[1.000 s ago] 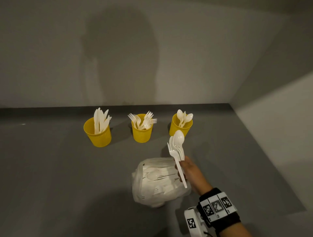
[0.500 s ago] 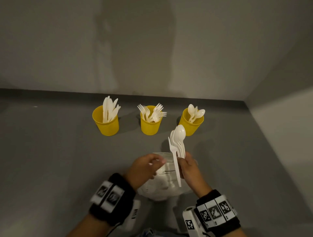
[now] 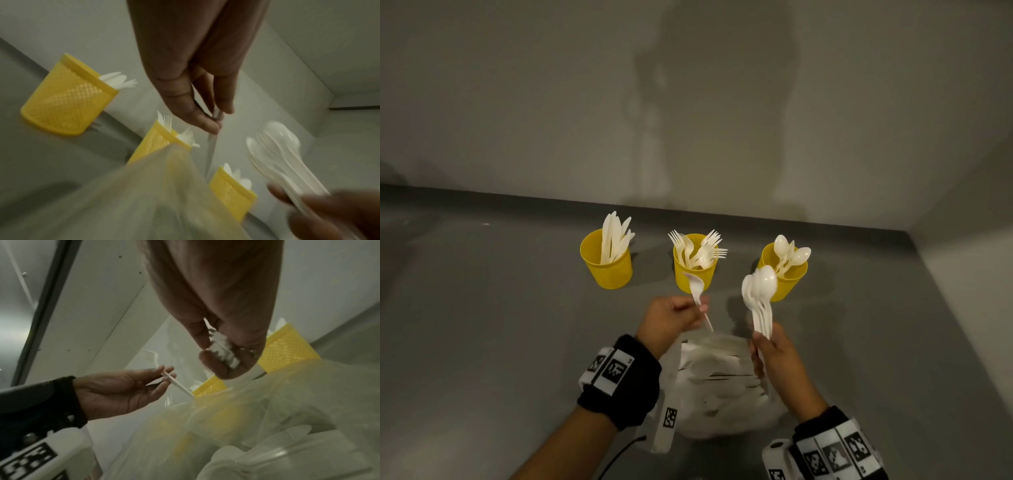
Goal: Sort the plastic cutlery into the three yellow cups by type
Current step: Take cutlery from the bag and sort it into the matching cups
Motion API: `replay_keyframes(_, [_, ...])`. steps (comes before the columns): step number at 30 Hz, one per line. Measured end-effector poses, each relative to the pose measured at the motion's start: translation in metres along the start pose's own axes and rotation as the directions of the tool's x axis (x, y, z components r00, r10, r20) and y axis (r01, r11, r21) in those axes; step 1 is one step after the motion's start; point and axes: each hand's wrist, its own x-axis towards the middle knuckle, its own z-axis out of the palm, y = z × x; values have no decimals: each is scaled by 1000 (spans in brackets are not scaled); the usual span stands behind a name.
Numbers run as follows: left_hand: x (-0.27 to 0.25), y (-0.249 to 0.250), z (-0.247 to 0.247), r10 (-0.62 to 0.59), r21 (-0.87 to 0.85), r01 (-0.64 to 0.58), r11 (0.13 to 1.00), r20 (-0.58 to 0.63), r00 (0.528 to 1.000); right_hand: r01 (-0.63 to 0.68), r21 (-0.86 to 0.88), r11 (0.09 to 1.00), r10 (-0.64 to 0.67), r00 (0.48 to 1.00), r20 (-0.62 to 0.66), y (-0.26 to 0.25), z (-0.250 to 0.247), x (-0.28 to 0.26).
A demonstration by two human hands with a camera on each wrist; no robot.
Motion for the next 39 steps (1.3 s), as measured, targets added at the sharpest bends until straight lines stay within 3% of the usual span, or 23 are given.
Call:
replay_keyframes(3, [22, 26, -9, 151, 29, -148, 989, -135, 979, -141, 220, 965, 118, 987, 113, -7, -9, 4])
replay_keyframes(7, [62, 53, -10, 300, 265, -241, 933, -207, 931, -226, 298, 928, 165, 962, 217, -11, -13, 9])
replay_keyframes(9, [82, 53, -9, 316, 432, -196, 880, -227, 921, -223, 297, 928, 153, 958, 241, -13, -12, 11])
replay_keyframes(13, [106, 44, -10, 177, 598, -22, 801, -201, 963, -216, 294, 931, 139, 955, 263, -18, -10, 13])
replay_keyframes(16, [99, 45, -8, 208, 586, -21, 810, -254, 944, -213, 301, 929, 138, 958, 251, -21, -10, 12])
replay_keyframes(18, [79, 49, 2, 315, 561, -123, 819, -259, 913, -211, 325, 922, 135, 961, 241, -21, -10, 13])
replay_keyframes(20, [50, 48, 17, 362, 503, -248, 828, -142, 921, -210, 363, 908, 127, 963, 238, -21, -9, 13])
replay_keyframes(22, [25, 42, 33, 325, 459, -299, 837, 24, 945, -207, 384, 900, 119, 963, 240, -21, -8, 12])
replay_keyframes(25, [6, 27, 51, 254, 356, -276, 893, 109, 961, -178, 319, 931, 105, 967, 234, -24, -4, 8])
replay_keyframes(30, [6, 15, 59, 193, 219, -188, 958, -3, 981, -95, 200, 975, 52, 976, 210, -23, 4, 4])
replay_keyframes(35, [3, 21, 52, 130, 18, -131, 991, 31, 991, -81, 206, 975, 33, 973, 227, -27, 0, 1])
replay_keyframes(39, [3, 25, 51, 102, 3, -103, 995, 69, 992, -87, 237, 968, 37, 978, 207, -31, -3, 0])
